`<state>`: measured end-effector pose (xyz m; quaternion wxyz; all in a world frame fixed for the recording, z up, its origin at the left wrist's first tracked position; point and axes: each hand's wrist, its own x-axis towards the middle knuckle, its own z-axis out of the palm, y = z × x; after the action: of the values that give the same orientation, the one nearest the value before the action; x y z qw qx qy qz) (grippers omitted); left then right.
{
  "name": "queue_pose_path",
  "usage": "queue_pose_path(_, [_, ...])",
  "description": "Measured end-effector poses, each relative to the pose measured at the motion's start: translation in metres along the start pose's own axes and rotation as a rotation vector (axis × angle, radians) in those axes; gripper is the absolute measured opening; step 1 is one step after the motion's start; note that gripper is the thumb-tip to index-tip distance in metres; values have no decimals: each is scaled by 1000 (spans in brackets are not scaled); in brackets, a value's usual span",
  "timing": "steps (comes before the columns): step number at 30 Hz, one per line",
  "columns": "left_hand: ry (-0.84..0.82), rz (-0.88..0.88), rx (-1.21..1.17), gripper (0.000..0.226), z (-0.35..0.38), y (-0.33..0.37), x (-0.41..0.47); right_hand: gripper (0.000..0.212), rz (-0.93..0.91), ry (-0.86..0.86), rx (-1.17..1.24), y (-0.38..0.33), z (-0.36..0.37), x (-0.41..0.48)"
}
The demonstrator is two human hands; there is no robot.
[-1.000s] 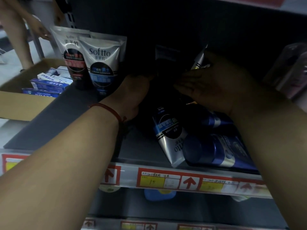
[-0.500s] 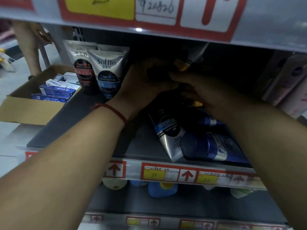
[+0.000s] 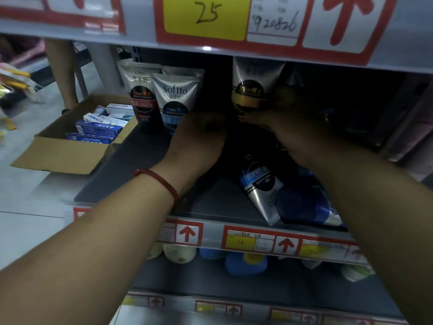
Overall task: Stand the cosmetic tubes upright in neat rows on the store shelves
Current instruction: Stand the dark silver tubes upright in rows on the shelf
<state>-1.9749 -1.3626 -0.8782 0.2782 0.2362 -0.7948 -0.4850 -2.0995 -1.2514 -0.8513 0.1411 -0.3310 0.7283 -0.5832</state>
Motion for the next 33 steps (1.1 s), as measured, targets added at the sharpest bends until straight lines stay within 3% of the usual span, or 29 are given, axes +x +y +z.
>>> queue_pose_path(5, [-15,-75,-47,25,-1,-6,-9,50,-75,74,-127,6,22,7])
queue_pose_path(10, [-59,-178,-194,26,2,-6,-12,58,11,32,-296,7,18,25])
queue_pose_path(15, [-86,-180,-199,24,3,-10,-8,52,-78,18,-621,12,20,32])
queue_pose_path(26, [-123,-189,-198,27,5,-7,-2,85,-37,115,-683,20,26,40])
queue_pose_path(30, [-154,-213,-214,37,5,-7,0,71,-67,105,-697,22,25,40])
queue_pose_path(33, [-140,-212,-173,31,4,-5,0,69,-75,99,-623,15,21,35])
